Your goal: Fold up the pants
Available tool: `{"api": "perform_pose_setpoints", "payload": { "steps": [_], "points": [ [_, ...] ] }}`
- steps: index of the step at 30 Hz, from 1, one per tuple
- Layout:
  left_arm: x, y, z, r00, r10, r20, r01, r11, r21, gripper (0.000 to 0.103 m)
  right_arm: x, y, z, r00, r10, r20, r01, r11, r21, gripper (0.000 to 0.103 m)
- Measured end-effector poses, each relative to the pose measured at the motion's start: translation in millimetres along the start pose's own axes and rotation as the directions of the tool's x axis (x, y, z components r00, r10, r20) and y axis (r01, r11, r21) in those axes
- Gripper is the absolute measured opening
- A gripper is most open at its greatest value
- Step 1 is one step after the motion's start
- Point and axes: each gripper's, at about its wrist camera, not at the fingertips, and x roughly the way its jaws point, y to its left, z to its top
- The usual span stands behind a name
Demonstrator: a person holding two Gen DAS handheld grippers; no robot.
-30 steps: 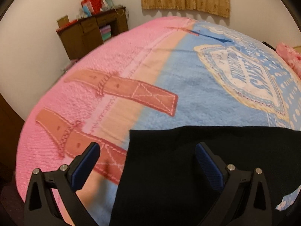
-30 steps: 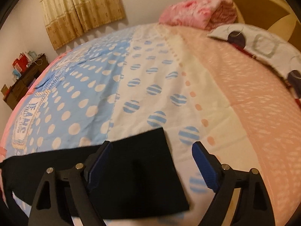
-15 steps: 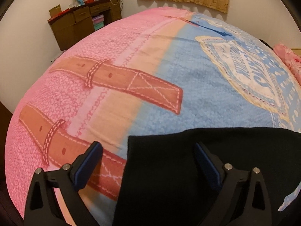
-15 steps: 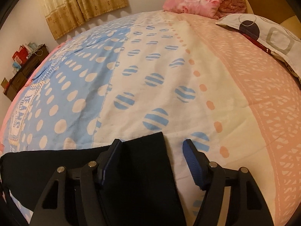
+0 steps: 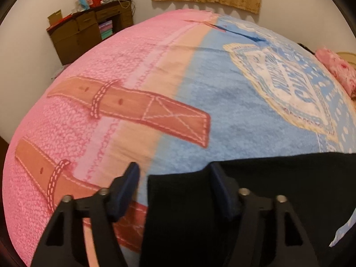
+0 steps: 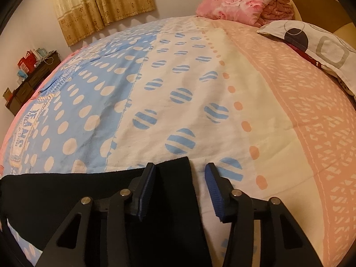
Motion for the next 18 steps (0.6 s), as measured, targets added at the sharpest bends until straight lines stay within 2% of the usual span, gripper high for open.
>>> {"api": "perform_pose_setpoints", "payload": {
  "steps": [1, 3, 4, 6, 9, 14, 18],
  "points": [
    [-1.0, -2.6, -0.5, 1.000, -0.002, 0.005, 0.002, 1.000, 0.012, 0.049, -0.2, -0.3, 0.1, 1.000, 0.001, 0.004, -0.001, 1.000, 0.003, 0.041],
    [-3.5, -5.2, 0.4, 1.000, -0.008, 0.013, 0.008, 1.000, 0.021, 0.041, -0.8, -0.4, 0.1, 1.000, 0.008, 0.009, -0.008, 1.000, 0.006, 0.028],
    [-4.7, -5.3, 0.4, 1.000, -0.011, 0.018, 0.011, 1.000, 0.020, 0.028, -1.4, 0.5, 0.5, 1.000, 0.014, 0.011, -0.014, 1.000, 0.004, 0.025],
    [-7.0, -6.1, 1.2, 0.999, -0.050, 0.023, 0.049, 0.999, 0.018, 0.017, -2.3, 3.8, -0.1, 1.000, 0.014, 0.013, -0.014, 1.000, -0.008, 0.016],
    [-15.1, -8.1, 0.3, 0.998, -0.048, 0.046, 0.047, 0.999, 0.026, 0.014, -5.8, 8.8, 0.4, 1.000, 0.017, 0.015, -0.017, 1.000, -0.019, 0.009],
    [-45.3, -0.6, 2.4, 0.989, -0.090, 0.114, 0.090, 0.996, 0.008, 0.013, -27.2, 11.0, -0.4, 0.998, 0.027, 0.051, -0.026, 0.999, -0.019, 0.008],
    [-76.8, 7.6, -2.1, 0.977, -0.132, 0.168, 0.136, 0.991, -0.012, 0.013, -63.5, 9.5, -1.9, 0.992, 0.051, 0.114, -0.049, 0.999, -0.022, 0.008]
  ]
}}
